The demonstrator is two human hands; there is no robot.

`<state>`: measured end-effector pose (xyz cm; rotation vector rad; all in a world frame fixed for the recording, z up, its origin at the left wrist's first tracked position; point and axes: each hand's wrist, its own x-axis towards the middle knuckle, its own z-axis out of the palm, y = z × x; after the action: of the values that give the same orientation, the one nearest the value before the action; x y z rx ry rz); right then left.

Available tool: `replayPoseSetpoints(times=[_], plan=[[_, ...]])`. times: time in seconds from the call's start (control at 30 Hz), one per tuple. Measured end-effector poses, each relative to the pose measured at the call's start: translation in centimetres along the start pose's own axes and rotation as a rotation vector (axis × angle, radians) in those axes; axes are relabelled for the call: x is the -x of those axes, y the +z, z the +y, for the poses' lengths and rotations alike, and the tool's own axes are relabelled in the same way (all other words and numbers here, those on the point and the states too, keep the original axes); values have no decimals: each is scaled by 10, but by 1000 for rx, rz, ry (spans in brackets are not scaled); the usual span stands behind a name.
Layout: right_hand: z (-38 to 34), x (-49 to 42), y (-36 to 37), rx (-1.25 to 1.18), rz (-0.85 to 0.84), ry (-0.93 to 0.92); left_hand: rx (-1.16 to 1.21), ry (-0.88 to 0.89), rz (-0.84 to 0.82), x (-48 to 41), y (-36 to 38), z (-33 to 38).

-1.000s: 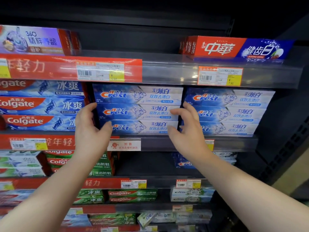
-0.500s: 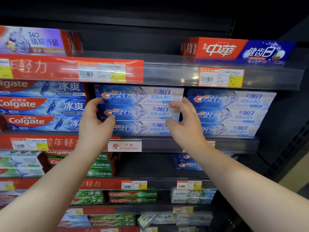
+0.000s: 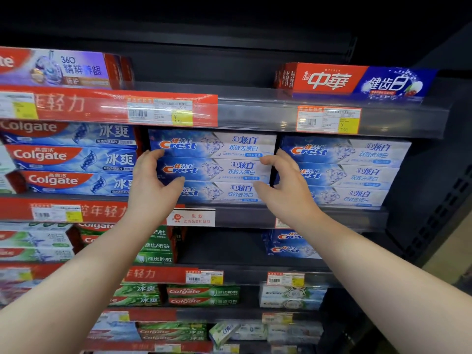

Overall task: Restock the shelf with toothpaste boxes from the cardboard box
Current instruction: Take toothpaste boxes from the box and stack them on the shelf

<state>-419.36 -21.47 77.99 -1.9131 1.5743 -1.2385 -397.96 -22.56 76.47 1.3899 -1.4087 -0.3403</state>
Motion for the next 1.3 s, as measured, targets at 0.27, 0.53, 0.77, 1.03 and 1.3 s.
replayPoseSetpoints(times=[0.27, 0.53, 0.77, 1.03, 1.3], plan=[[13, 35, -32, 121, -78, -159, -166, -10, 8, 47, -8, 10], [28, 96, -4, 202, -387, -185, -417, -213, -134, 131, -37, 0], [23, 173, 49, 277, -733, -66, -756, -445, -317, 218, -94, -67], [-57, 257, 155, 358, -932, -113, -753, -650, -271, 334, -246, -140], [-181, 363, 289, 331, -1009, -202, -811, -845, -125, 427, -441, -197]])
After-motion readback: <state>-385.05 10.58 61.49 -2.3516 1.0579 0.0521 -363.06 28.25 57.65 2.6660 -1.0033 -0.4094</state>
